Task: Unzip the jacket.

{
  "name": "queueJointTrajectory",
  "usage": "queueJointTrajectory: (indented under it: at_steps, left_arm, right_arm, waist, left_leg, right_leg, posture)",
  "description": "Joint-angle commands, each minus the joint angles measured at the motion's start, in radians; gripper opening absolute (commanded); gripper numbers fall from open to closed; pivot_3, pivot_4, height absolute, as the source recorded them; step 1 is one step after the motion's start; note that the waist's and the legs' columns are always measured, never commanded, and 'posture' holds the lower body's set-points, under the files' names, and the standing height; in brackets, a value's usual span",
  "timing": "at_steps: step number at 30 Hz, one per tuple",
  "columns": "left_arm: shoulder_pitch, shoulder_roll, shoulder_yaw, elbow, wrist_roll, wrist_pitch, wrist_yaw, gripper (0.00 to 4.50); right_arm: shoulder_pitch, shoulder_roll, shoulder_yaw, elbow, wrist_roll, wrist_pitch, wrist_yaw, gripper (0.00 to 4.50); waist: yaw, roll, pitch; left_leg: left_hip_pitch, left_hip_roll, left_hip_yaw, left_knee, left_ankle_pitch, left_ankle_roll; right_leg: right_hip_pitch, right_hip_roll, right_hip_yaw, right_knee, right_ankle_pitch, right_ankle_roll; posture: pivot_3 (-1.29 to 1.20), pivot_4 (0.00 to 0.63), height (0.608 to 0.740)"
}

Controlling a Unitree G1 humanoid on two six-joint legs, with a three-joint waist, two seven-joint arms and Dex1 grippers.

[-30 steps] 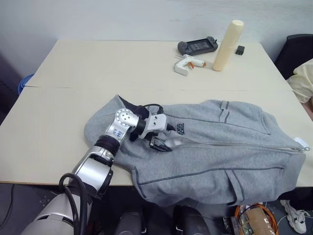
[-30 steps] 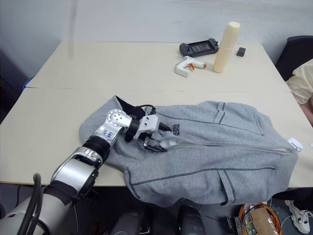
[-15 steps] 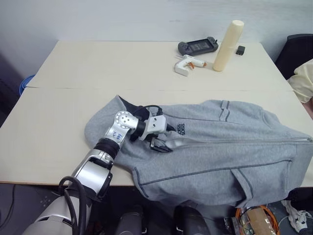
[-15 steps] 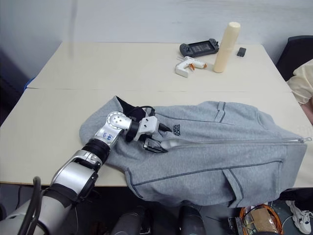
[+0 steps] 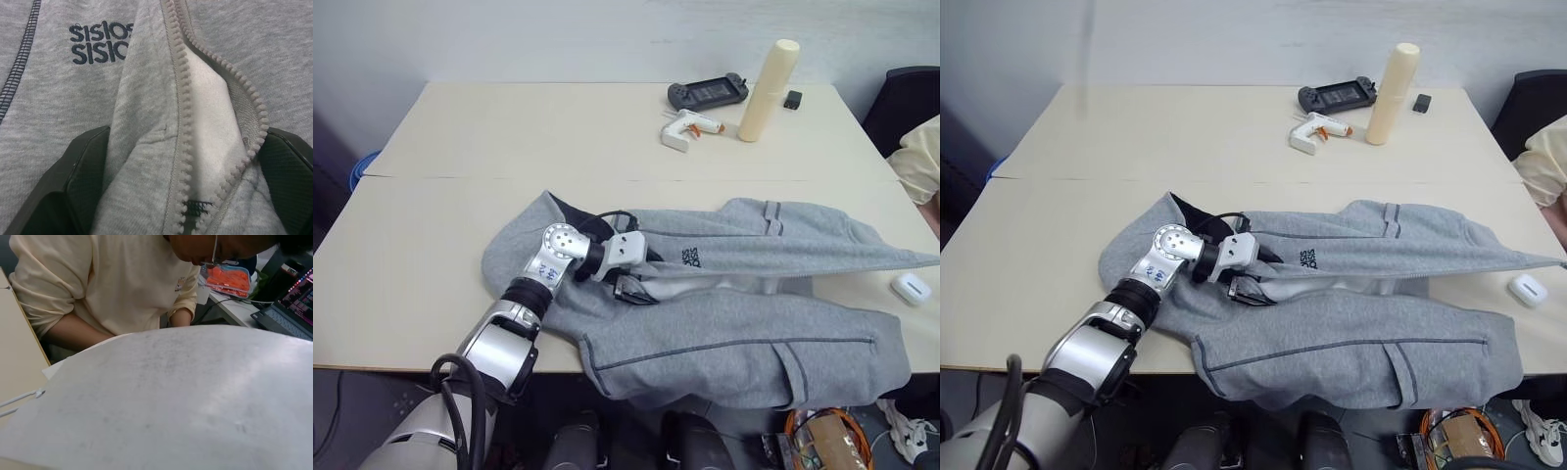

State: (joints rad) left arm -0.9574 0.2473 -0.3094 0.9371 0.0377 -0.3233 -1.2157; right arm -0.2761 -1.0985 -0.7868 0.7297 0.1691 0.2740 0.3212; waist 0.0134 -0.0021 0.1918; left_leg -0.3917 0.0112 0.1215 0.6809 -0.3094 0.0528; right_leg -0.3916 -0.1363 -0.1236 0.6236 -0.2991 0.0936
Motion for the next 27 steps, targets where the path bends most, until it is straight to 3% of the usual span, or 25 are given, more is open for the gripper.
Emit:
queueJointTrajectory:
  at_steps: [1, 6, 9, 17, 21, 25, 27]
  left_arm:
    - [0.005, 0.014, 0.012, 0.016, 0.01, 0.034, -0.011, 4.5]
    - [-0.031, 0.034, 0.086, -0.06, -0.081, 0.174, -0.098, 4.5]
    - [-0.028, 0.074, 0.122, -0.169, -0.144, 0.285, -0.173, 4.5]
    - [0.047, 0.204, 0.174, -0.483, -0.237, 0.51, -0.213, 4.5]
    - [0.083, 0.27, 0.182, -0.562, -0.26, 0.583, -0.222, 4.5]
    - [0.115, 0.346, 0.195, -0.633, -0.311, 0.681, -0.264, 4.5]
    - [0.119, 0.381, 0.203, -0.665, -0.339, 0.724, -0.281, 4.5]
  right_arm:
    - [0.013, 0.029, 0.035, -0.294, 0.097, 0.068, 0.1, 0.13]
    - [0.008, 0.124, 0.158, -0.686, 0.228, 0.243, 0.17, 0.13]
    - [-0.023, 0.16, 0.246, -0.824, 0.271, 0.301, 0.185, 0.13]
    - [-0.034, 0.171, 0.451, -0.847, 0.181, 0.256, 0.23, 0.13]
    - [-0.035, 0.146, 0.473, -0.81, 0.176, 0.264, 0.292, 0.13]
    - [-0.003, 0.074, 0.462, -0.792, 0.188, 0.282, 0.408, 0.88]
    - [0.04, 0.018, 0.434, -0.803, 0.209, 0.294, 0.492, 1.63]
  waist:
    - [-0.006, 0.002, -0.001]
    - [-0.017, 0.002, -0.001]
    - [-0.016, 0.002, -0.001]
    - [-0.006, 0.002, -0.001]
    - [-0.008, 0.002, -0.001]
    - [-0.011, 0.003, 0.0]
    - [-0.009, 0.002, 0.0]
  left_leg:
    - [0.0, 0.0, 0.0, 0.0, 0.0, 0.0]
    - [0.0, 0.003, 0.0, 0.0, 0.0, -0.002]
    - [-0.003, 0.003, -0.001, 0.0, 0.0, -0.002]
    - [-0.011, -0.001, -0.004, 0.003, 0.001, 0.0]
    - [-0.012, -0.002, -0.004, 0.003, 0.002, 0.001]
    - [-0.011, -0.002, -0.004, 0.002, 0.002, 0.001]
    - [-0.012, -0.001, -0.004, 0.002, 0.002, 0.001]
  right_leg:
    - [0.0, 0.0, 0.0, 0.0, 0.0, 0.0]
    - [-0.001, 0.003, 0.0, 0.001, 0.0, 0.0]
    - [-0.003, 0.003, -0.001, 0.003, 0.0, 0.0]
    - [-0.005, 0.005, -0.007, 0.002, 0.001, 0.001]
    - [-0.005, 0.005, -0.006, 0.003, 0.002, 0.003]
    - [-0.005, 0.005, -0.006, 0.002, 0.002, 0.003]
    - [-0.005, 0.006, -0.006, 0.002, 0.002, 0.003]
  posture:
    - [0.0, 0.15, 0.74]
    - [0.0, 0.15, 0.74]
    - [0.0, 0.15, 0.74]
    - [0.0, 0.15, 0.74]
    - [0.0, 0.15, 0.74]
    - [0.0, 0.15, 0.74]
    - [0.0, 0.15, 0.74]
